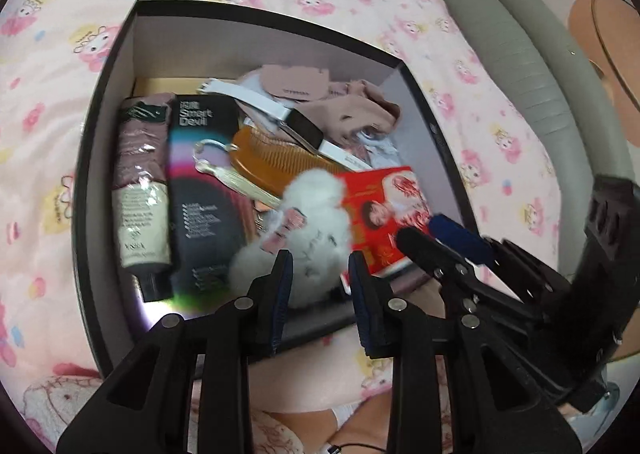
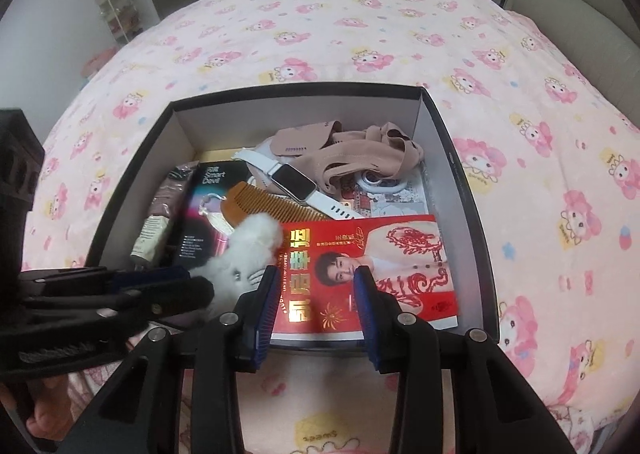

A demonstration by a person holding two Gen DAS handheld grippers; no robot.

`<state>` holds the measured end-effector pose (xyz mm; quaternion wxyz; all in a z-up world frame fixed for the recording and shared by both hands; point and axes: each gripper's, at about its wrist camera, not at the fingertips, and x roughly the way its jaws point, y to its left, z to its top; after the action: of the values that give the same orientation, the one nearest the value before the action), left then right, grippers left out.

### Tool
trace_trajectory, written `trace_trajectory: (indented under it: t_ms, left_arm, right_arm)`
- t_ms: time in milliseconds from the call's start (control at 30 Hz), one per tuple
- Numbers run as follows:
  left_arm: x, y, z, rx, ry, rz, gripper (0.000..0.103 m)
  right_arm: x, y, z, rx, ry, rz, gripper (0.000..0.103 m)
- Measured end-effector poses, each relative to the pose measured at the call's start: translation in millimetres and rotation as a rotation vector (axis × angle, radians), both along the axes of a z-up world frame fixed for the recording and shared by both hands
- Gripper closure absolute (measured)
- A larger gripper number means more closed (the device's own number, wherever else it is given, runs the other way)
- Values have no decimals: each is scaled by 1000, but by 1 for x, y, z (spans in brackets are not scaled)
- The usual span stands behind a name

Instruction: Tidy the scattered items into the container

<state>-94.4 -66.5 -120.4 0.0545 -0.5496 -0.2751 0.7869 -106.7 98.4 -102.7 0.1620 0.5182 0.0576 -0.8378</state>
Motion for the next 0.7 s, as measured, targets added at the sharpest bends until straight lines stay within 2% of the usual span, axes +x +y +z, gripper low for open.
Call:
trace_trajectory:
  t_ms: [100, 133, 233, 300, 467, 567, 700]
  left_arm:
    - [-5, -3, -11, -48, -66, 18, 75]
    - [-4, -4, -10, -50, -64, 22, 75]
    - [-1, -6, 0, 38, 11, 6, 75]
    - [-2, -5, 0, 54, 28, -13, 75]
    - [-14, -2, -18, -4, -56, -7, 75]
    - [-14, -4, -18, 1, -56, -5, 75]
    - [-8, -7, -9, -36, -25, 2, 72]
  right_arm:
    - [-1, 1, -5, 19, -13, -6, 69]
    - [-1, 2, -5, 18, -16, -11, 69]
    - [-4, 6, -4, 4, -9, -18, 69]
    - [-7, 3, -6, 8, -11, -1, 69]
    - [-14, -7, -17, 41, -43, 25, 69]
    - [-18, -10, -23, 64, -62, 37, 69]
    - [-21, -7, -25, 68, -74, 13, 69]
